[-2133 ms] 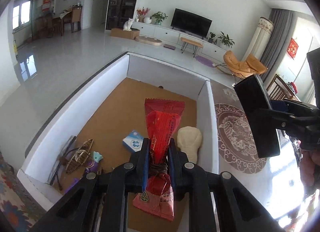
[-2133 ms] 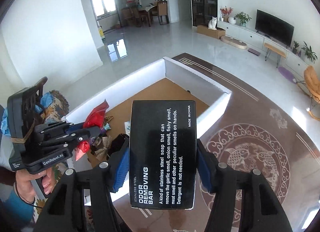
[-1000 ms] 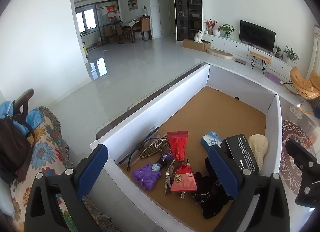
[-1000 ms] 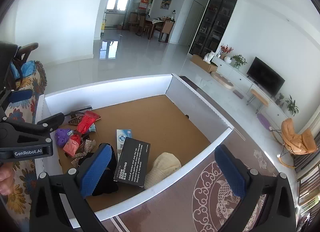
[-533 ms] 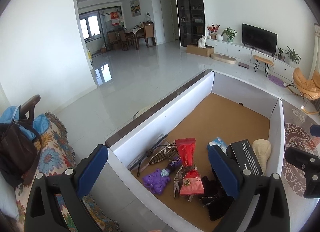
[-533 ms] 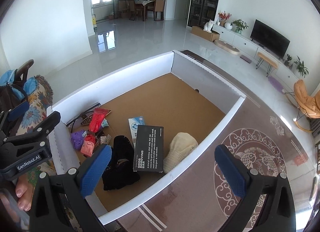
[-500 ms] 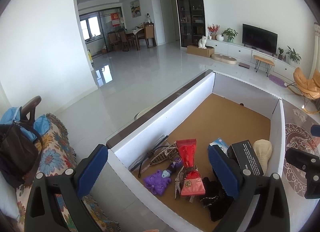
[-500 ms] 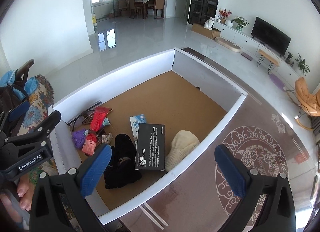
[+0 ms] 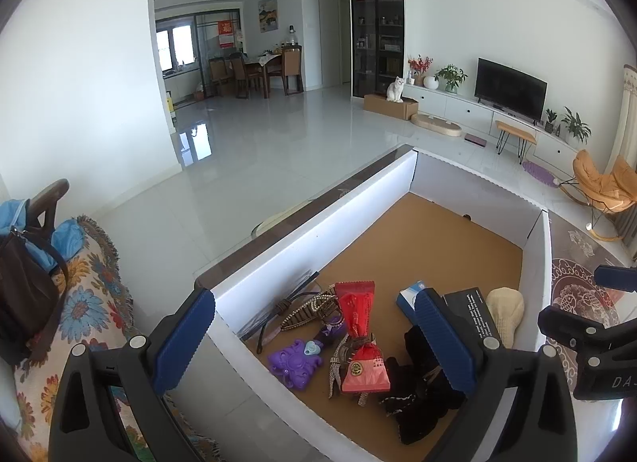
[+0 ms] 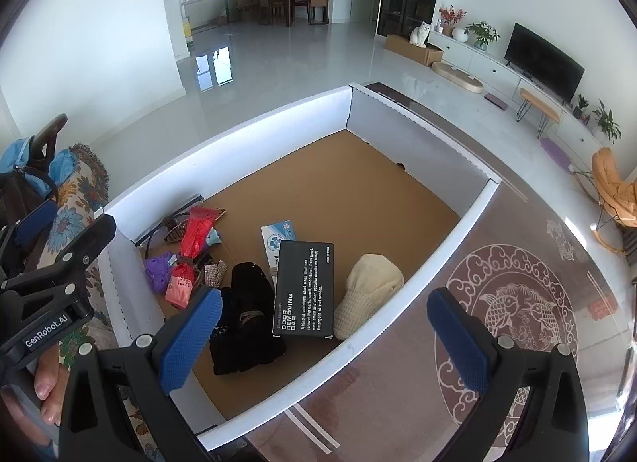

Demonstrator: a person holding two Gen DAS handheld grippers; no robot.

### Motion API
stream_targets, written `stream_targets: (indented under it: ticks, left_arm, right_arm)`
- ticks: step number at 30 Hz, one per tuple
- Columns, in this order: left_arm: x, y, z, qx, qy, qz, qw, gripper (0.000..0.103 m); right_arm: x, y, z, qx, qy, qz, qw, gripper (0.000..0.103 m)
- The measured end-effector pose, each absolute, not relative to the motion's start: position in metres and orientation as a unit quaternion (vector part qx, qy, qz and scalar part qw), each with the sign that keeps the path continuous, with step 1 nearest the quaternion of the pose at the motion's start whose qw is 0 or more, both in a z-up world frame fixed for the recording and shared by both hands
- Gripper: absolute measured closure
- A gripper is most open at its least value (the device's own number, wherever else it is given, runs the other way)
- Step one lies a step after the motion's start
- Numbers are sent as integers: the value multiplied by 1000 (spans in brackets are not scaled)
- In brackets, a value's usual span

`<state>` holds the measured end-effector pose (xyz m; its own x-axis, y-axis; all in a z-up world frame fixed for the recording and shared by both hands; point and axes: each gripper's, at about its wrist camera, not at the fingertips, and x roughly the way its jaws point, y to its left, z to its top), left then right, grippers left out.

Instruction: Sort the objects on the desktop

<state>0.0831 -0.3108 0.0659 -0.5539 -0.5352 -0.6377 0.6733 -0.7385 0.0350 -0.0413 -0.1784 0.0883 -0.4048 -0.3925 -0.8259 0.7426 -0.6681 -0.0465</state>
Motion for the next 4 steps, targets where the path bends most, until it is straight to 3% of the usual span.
stream_targets:
  ticks: [4]
  left_arm:
    - [95, -309, 71, 281, 114, -880, 365, 1]
  right_arm:
    - [-42, -180, 86, 421, 210, -811, 349, 0]
